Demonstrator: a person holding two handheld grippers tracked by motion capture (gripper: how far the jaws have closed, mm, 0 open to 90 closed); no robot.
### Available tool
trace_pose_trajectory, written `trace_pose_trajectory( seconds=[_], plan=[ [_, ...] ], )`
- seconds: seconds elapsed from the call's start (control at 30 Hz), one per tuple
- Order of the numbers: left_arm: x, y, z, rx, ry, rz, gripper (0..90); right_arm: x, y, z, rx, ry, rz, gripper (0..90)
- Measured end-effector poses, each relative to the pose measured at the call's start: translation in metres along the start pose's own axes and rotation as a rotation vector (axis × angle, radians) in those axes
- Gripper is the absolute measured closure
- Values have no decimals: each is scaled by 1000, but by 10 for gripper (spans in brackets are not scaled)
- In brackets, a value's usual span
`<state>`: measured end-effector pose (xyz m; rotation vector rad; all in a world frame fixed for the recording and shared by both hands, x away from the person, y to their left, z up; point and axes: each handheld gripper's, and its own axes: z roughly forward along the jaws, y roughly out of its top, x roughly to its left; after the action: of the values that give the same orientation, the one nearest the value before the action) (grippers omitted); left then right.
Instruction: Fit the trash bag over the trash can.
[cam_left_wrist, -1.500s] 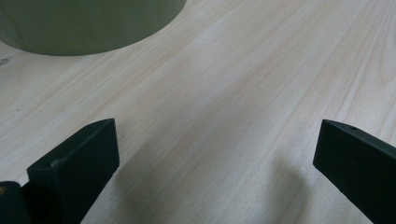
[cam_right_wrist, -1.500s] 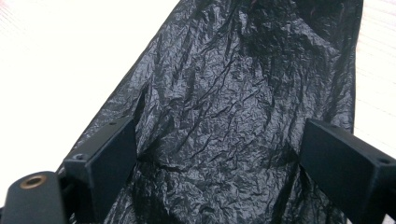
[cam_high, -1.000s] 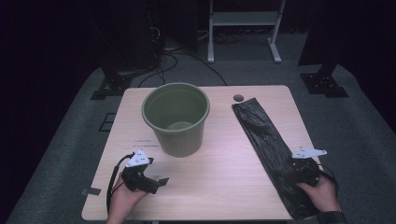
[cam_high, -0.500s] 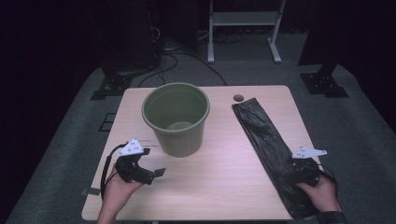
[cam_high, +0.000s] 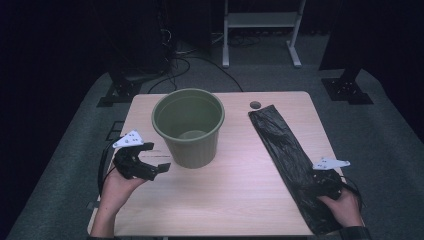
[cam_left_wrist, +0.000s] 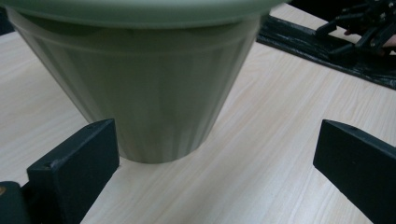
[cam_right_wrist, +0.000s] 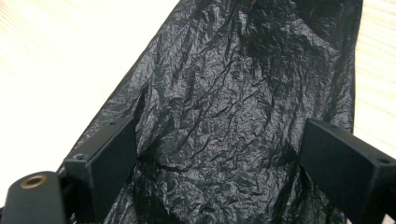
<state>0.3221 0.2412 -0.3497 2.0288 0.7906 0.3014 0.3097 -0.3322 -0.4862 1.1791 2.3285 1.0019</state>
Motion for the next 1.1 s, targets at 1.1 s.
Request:
trace_pose_trajectory(
  seconds=[1.1],
  plan=[
    [60,67,3,-7,46,-15,0,0,0,0,-4,-2,3,102]
  ],
)
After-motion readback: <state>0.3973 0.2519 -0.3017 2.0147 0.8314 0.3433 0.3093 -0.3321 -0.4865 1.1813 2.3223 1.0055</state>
